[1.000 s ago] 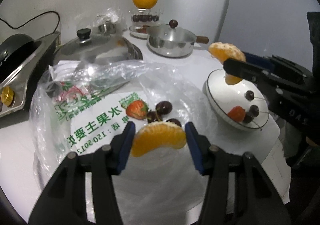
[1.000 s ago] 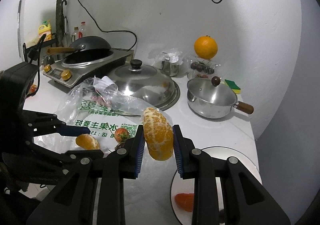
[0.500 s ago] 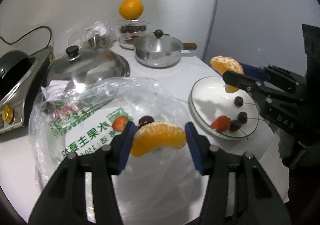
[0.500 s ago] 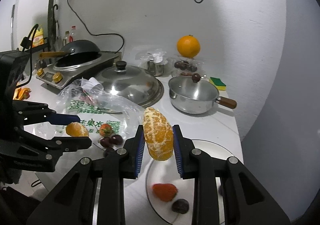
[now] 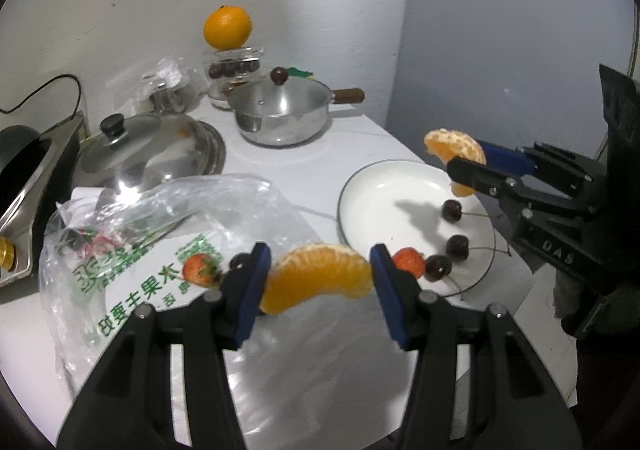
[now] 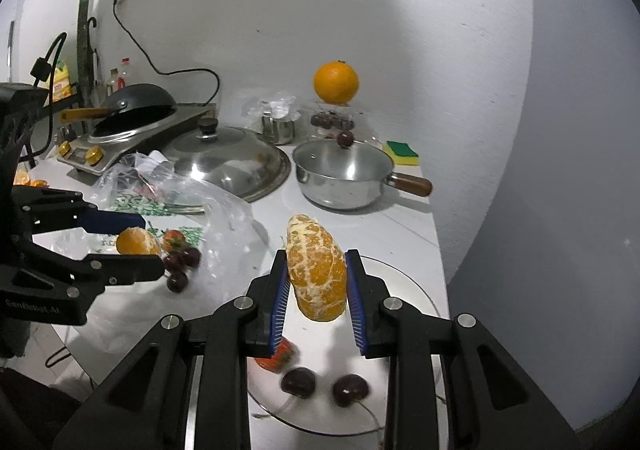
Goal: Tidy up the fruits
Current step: 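Carry both mandarin pieces with both tools over the white plate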
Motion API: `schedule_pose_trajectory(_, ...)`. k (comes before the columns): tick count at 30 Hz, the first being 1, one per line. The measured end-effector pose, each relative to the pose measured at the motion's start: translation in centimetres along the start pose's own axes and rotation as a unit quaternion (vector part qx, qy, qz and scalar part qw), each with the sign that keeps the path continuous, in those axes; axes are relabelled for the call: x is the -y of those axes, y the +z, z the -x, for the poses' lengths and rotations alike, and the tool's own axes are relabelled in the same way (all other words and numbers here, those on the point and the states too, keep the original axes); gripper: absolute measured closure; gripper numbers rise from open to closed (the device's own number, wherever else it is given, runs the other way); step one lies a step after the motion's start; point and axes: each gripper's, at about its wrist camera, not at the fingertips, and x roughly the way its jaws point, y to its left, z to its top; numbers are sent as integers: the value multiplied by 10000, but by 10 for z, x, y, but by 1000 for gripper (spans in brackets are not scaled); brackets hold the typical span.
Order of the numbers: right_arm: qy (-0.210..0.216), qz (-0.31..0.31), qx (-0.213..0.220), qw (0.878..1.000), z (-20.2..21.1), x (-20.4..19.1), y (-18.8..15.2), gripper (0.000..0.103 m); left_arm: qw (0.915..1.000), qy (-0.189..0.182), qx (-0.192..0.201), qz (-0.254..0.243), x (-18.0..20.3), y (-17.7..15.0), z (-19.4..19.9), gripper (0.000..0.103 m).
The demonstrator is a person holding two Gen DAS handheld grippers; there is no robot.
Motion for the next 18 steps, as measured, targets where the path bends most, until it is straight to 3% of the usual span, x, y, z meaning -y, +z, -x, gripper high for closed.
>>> schedule_pose_trajectory(18,-164,-342,-145,9992,-4,52,-26,74,9990,-233,-170,-337,38,20,-42,50)
